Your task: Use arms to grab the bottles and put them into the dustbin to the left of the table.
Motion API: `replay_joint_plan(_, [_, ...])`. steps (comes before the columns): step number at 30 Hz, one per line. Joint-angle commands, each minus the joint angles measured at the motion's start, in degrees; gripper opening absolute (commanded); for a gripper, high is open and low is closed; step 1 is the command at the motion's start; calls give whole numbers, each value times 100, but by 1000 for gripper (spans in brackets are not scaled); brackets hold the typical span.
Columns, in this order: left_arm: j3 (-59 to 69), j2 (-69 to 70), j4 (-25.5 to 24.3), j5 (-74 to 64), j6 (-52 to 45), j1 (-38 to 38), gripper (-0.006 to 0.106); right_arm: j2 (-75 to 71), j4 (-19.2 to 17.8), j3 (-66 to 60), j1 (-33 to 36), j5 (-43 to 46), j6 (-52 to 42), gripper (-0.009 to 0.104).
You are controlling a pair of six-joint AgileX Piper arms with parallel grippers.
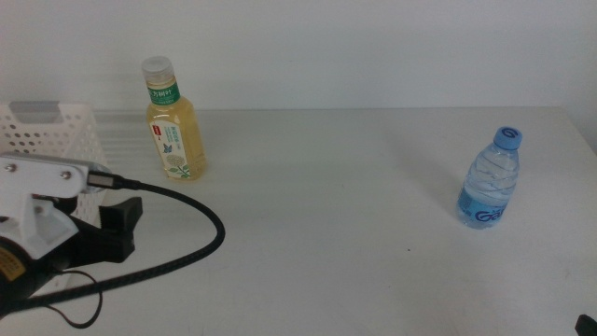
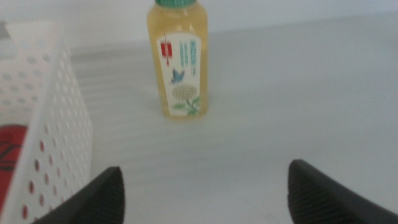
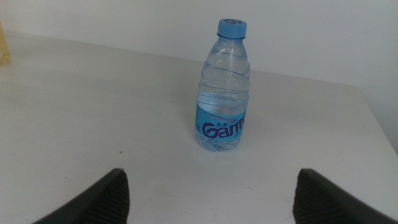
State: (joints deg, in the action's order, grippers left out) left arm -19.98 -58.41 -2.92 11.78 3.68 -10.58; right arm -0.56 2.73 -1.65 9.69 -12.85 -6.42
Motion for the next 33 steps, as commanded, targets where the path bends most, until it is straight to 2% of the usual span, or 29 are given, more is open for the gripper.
replay_joint_plan(1, [-139,-114,-17,568,24,-27,90,-154,-48,46,-28,400,-42,70])
replay_joint_plan(17, [-139,-1616,-223,3015,85,-27,90,-154,-48,46,-28,400,-42,70])
replay_joint_plan(22, [-139,-2482,-111,4216,-55,-13,90,-154,-48,46,-28,400,-42,70])
replay_joint_plan(27, [-185,-3297,214,5398,-126,-13,90,-154,-48,46,-28,400,-42,70])
replay_joint_plan(33, [-568,-3961,339,5492,-85,-13,90,-154,-48,46,-28,400,-42,70])
